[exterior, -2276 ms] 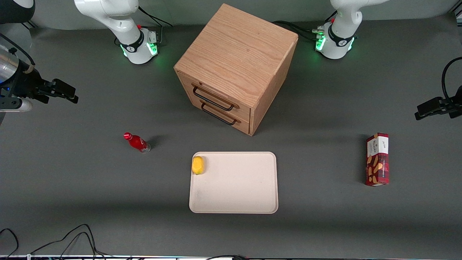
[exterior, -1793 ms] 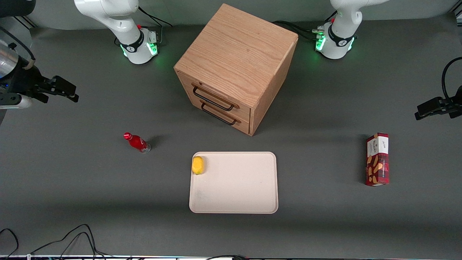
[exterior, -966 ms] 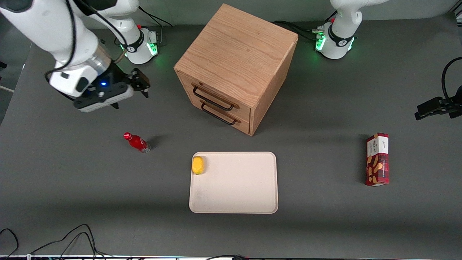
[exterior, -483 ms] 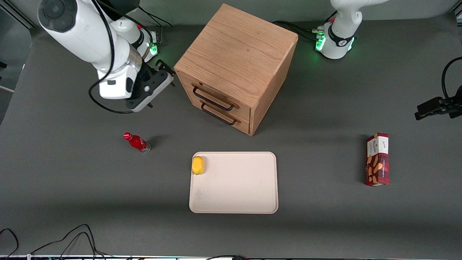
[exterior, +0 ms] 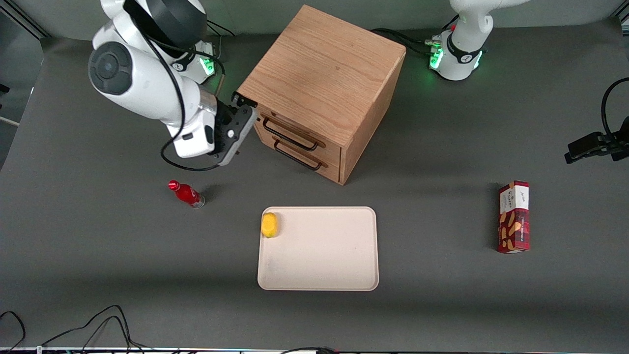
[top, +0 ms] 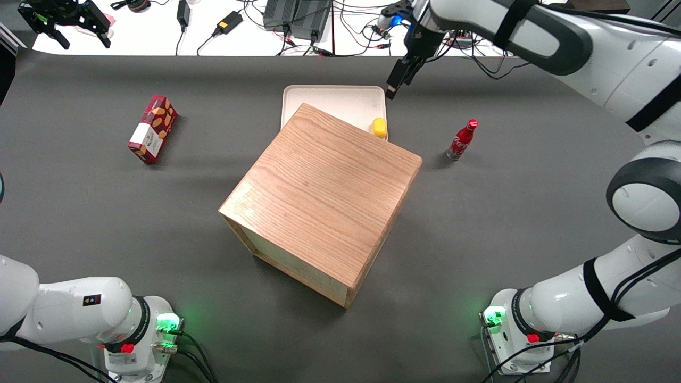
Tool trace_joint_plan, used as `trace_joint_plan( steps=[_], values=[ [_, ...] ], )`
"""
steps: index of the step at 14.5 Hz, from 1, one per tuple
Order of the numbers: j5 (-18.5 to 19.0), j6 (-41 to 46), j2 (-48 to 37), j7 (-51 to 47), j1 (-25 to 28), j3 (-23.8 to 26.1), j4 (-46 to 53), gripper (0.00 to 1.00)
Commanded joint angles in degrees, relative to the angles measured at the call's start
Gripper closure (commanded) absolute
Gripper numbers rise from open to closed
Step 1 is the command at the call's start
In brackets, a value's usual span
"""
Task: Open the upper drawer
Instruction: 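Move the right gripper toward the upper drawer's black handle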
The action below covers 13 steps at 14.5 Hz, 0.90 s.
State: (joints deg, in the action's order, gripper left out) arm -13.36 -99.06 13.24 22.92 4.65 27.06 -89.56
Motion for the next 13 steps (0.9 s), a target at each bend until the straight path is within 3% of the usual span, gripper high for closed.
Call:
trace_joint_plan(
  steps=[1, 13],
  values=[
    [-1.2, -4.1, 0.7, 1.5, 0.5, 1.4, -2.6, 0.00],
    [-1.1, -14.9, -0.1, 3.7, 0.5, 3.9, -12.3, 0.00]
  ],
)
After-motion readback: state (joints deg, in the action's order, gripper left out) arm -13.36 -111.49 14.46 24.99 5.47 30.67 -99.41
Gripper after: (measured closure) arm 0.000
